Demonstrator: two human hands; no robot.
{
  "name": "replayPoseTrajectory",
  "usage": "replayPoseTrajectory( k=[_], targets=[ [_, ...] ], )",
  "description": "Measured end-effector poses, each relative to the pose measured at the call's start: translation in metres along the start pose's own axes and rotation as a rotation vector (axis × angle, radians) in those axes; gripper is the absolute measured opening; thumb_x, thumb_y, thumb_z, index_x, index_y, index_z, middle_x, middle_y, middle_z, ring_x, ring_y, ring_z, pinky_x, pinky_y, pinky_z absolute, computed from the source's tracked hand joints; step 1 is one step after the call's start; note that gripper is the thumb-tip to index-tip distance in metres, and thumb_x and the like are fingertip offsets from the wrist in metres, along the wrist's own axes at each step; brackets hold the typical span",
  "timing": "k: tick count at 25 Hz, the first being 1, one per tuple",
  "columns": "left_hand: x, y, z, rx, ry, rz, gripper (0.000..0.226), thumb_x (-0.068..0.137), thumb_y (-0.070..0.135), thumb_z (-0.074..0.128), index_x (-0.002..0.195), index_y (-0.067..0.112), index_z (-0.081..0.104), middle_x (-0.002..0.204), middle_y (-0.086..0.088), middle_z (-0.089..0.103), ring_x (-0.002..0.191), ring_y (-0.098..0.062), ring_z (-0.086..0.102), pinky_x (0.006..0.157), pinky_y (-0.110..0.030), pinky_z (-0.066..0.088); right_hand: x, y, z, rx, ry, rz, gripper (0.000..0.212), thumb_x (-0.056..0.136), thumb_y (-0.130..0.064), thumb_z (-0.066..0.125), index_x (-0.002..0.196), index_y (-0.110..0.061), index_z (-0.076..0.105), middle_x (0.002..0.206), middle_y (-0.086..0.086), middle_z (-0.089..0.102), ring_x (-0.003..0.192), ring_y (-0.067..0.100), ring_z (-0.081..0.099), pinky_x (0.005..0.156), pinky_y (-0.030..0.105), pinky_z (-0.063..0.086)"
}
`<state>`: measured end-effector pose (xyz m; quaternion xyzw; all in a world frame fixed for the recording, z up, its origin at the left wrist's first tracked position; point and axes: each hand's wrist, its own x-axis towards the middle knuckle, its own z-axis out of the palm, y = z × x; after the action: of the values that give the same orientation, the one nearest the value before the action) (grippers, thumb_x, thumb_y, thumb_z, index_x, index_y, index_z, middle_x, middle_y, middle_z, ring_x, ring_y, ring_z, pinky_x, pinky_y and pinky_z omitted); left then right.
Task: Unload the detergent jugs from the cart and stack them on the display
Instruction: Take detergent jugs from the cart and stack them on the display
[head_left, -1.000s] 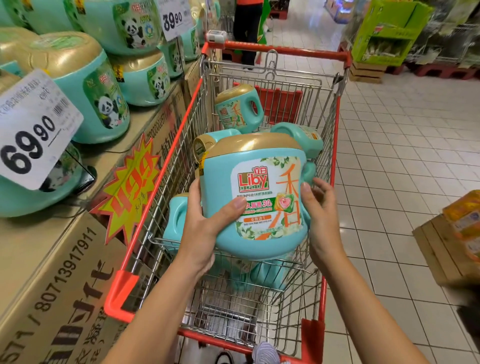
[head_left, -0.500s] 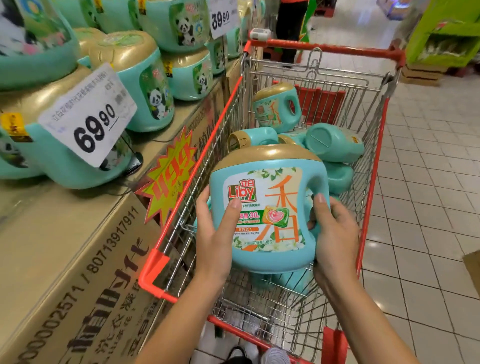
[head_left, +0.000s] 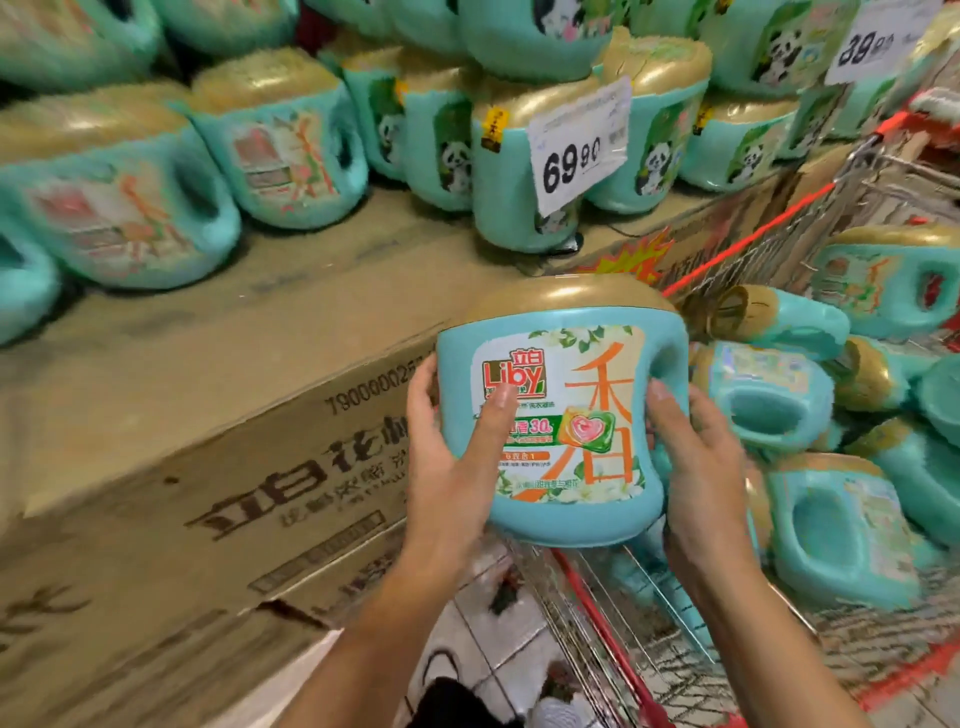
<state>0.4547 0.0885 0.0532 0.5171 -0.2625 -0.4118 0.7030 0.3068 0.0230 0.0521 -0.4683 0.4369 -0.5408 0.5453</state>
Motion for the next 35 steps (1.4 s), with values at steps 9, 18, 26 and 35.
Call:
replayPoseTrajectory(
  k=[9,18,26,35],
  targets=[
    [-0.035,0.096,-0.15,-0.011,0.262,0.273,0.079,0.058,0.031,0.081,0.127,0.037,0.043,0.111,0.005,0.073,0.098,-0.018,0.071,0.07,-0.028,0.058,-0.048,-0.03,0.156,-0.045,-0.647,-0.104,0.071,0.054,-0.051,0.077,0.108,-0.011,0.057,0.086,0.004,0.058,0.07,0.004,0.061,0.062,0.019,0.051],
    [-0.053,0.196,-0.344,0.268,0.429,0.411,0.14,0.028,0.042,0.096,0.145,0.028,0.022,0.12,0.006,0.066,0.108,-0.016,0.067,0.084,-0.035,0.058,-0.13,-0.015,0.361,-0.099,-0.88,-0.18,0.084,0.04,-0.06,0.082,0.115,-0.032,0.055,0.111,-0.006,0.062,0.104,0.012,0.06,0.087,0.036,0.051],
    [-0.027,0.219,-0.47,0.311,0.463,0.384,0.132,0.037,0.02,0.09,0.147,0.026,0.017,0.13,-0.003,0.058,0.114,-0.019,0.064,0.085,-0.032,0.057,-0.16,0.024,0.479,-0.334,-0.911,-0.295,0.084,0.052,-0.052,0.087,0.124,-0.028,0.051,0.122,-0.007,0.049,0.122,0.017,0.046,0.104,0.044,0.042],
    [0.009,0.232,-0.533,0.324,0.493,0.33,0.144,0.028,0.033,0.099,0.147,0.026,0.018,0.122,0.003,0.065,0.109,-0.017,0.066,0.079,-0.031,0.059,-0.112,0.019,0.527,-0.445,-0.87,-0.65,0.062,0.074,-0.036,0.08,0.124,-0.009,0.056,0.119,0.006,0.053,0.114,0.021,0.05,0.091,0.019,0.033]
  ],
)
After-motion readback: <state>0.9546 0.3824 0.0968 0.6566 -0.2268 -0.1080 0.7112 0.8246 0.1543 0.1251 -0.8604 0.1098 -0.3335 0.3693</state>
